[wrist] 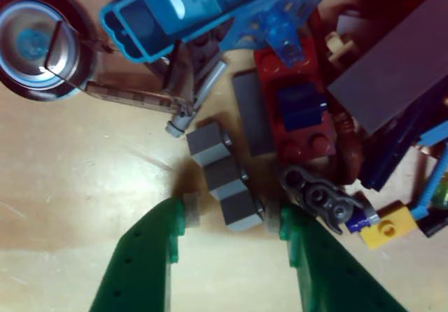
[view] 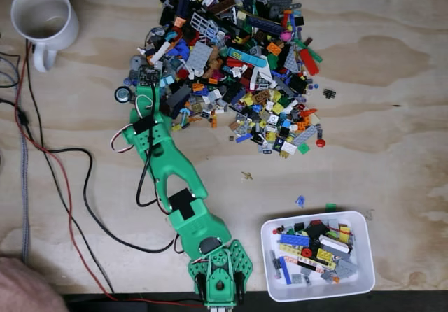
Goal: Find the closest Lego and put it in the bin.
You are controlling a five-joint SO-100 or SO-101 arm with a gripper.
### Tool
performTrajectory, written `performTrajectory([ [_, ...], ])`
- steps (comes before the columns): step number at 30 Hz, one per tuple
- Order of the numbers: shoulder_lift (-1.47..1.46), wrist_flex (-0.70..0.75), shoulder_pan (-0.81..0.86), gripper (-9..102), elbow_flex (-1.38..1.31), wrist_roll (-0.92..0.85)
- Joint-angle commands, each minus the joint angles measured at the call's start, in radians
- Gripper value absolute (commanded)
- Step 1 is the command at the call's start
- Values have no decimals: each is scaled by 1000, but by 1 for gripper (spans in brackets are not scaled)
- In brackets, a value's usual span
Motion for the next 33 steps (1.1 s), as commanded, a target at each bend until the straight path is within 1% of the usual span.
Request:
performTrajectory([
  [1,11,-14,5,13,-83,-15],
  [4,0,-23,2,9,-87,-28],
  [8,0,-11,-15,0,-95,-17],
  [12,51,61,-37,0,-114,23],
  [15,132,224,-51,0,-206,60],
  [18,256,428,-46,0,-331,98],
  [22,428,689,31,0,-471,114],
  [25,583,842,187,0,-471,87],
  [26,649,853,272,0,-417,67],
  [28,776,831,479,0,-252,-3],
  [31,931,736,822,1,15,-123],
  [33,1020,689,1022,1,152,-193],
])
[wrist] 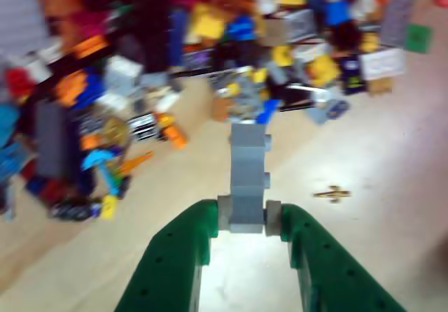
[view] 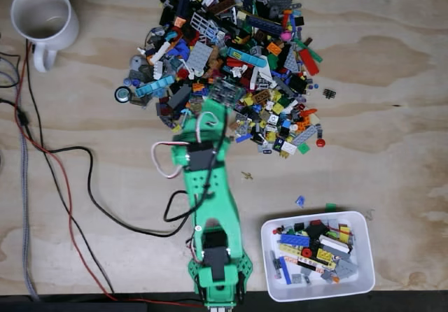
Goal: Find the closest Lego and put it in the bin.
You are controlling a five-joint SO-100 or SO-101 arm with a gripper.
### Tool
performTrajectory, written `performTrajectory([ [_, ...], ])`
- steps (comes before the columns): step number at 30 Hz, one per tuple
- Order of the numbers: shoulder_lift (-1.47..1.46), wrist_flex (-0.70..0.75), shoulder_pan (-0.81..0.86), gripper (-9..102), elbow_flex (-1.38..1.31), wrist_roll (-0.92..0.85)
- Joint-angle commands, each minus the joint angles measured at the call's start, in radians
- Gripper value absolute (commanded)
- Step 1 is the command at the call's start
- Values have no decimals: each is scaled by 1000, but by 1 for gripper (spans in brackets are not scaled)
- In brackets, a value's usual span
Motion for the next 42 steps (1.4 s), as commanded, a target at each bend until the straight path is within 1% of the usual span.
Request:
performTrajectory([
  [1,245,-72,511,1,215,-150],
  [5,373,-114,813,1,354,-245],
  [7,403,-107,954,1,391,-301],
  [10,437,-115,1126,1,431,-354],
  [13,445,-172,1270,1,485,-416],
  [16,459,-235,1361,1,557,-471],
  [19,463,-308,1379,5,618,-469],
  [23,463,-353,1371,18,635,-436],
  [27,465,-428,1304,23,624,-390],
  [29,466,-434,1220,23,578,-359],
  [31,468,-403,1057,21,508,-342],
  [33,474,-396,841,20,462,-324],
  [38,416,-391,347,19,434,-270],
  [40,371,-402,196,19,433,-238],
  [42,327,-425,84,19,433,-206],
])
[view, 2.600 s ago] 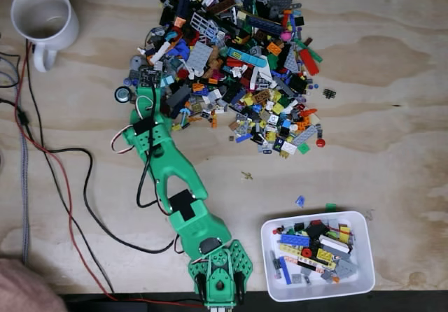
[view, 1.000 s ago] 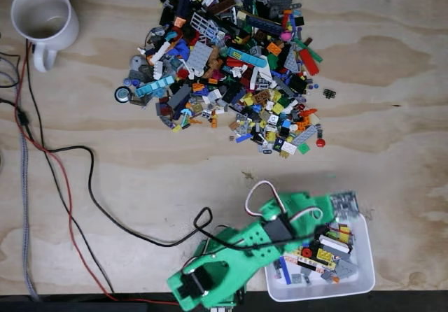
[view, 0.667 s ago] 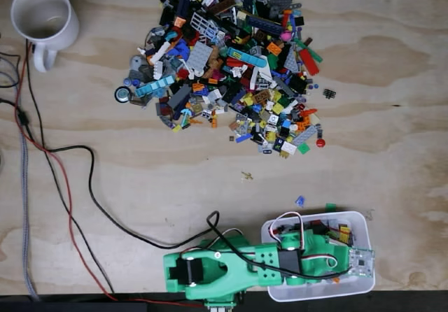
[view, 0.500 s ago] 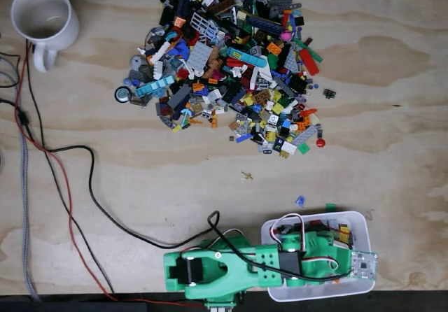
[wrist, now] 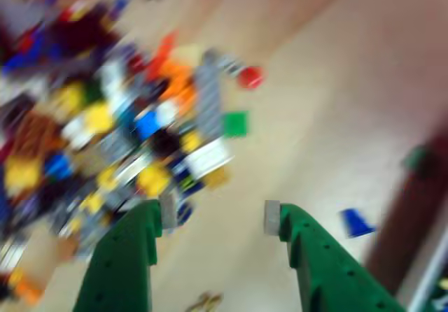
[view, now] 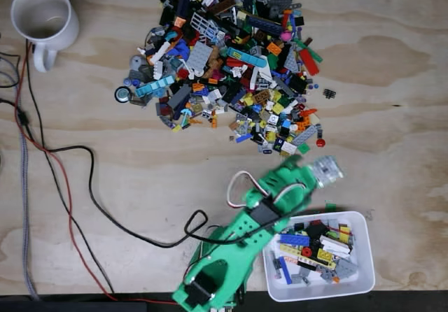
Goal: Find the closest Lego and put it in the bin.
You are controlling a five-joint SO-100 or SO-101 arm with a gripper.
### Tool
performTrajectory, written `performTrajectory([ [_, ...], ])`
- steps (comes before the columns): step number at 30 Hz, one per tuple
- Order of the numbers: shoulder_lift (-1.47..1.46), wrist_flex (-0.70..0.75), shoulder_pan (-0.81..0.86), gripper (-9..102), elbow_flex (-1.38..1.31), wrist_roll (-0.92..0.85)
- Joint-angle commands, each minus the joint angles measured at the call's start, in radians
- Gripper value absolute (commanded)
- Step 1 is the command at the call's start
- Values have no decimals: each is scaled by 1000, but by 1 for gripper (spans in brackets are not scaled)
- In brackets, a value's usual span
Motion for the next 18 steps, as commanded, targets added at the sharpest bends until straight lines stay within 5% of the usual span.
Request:
performTrajectory([
  [1,-66,-40,-437,19,-84,52],
  [9,-229,-103,-687,18,-106,140],
  [18,-265,-104,-715,18,-123,144],
])
